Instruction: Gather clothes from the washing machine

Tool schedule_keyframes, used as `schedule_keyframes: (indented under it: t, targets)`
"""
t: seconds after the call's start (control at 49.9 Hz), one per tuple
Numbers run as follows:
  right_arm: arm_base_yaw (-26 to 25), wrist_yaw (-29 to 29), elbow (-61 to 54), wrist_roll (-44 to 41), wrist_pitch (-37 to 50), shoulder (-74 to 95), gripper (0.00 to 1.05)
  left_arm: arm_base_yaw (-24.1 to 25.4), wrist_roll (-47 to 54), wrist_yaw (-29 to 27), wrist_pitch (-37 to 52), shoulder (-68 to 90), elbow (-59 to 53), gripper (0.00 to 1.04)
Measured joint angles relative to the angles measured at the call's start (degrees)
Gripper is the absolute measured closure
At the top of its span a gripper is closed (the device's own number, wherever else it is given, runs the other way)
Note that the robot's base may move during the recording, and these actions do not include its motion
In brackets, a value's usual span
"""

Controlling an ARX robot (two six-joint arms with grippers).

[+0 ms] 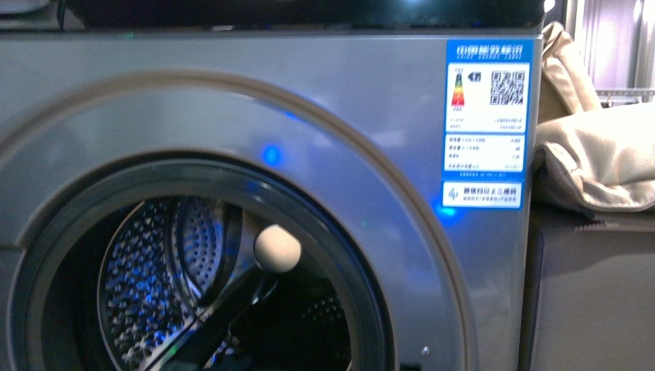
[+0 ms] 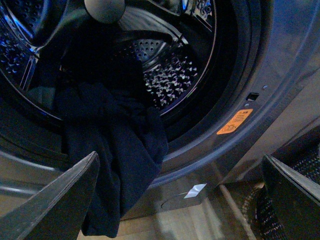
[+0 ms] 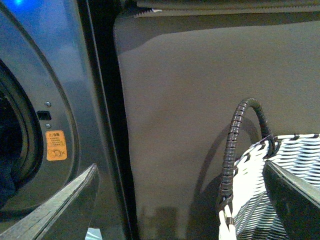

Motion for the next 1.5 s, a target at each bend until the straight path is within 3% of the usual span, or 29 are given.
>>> schedule_keyframes:
  t: [0.22,0.721,0.962,1.503]
  targets:
    - [0.0,0.0,0.0,0.0,0.0,0.0,0.08,0.4,2.5,-1.0,7.5,23.1,8.9,0.07]
    - [0.0,0.0,0.0,0.0,0.0,0.0,0.08,-2.1,5.4,-3.5,11.4,46.8,22.7,0.07]
    - [0.0,0.0,0.0,0.0,0.0,0.0,0.08,-2.2,5.6,-5.6,11.2,54.5,29.4,0.07]
    - [0.0,0.0,0.0,0.0,0.0,0.0,0.08,-1.1,5.4,-11.1,2.2,70.6,50.5,0.07]
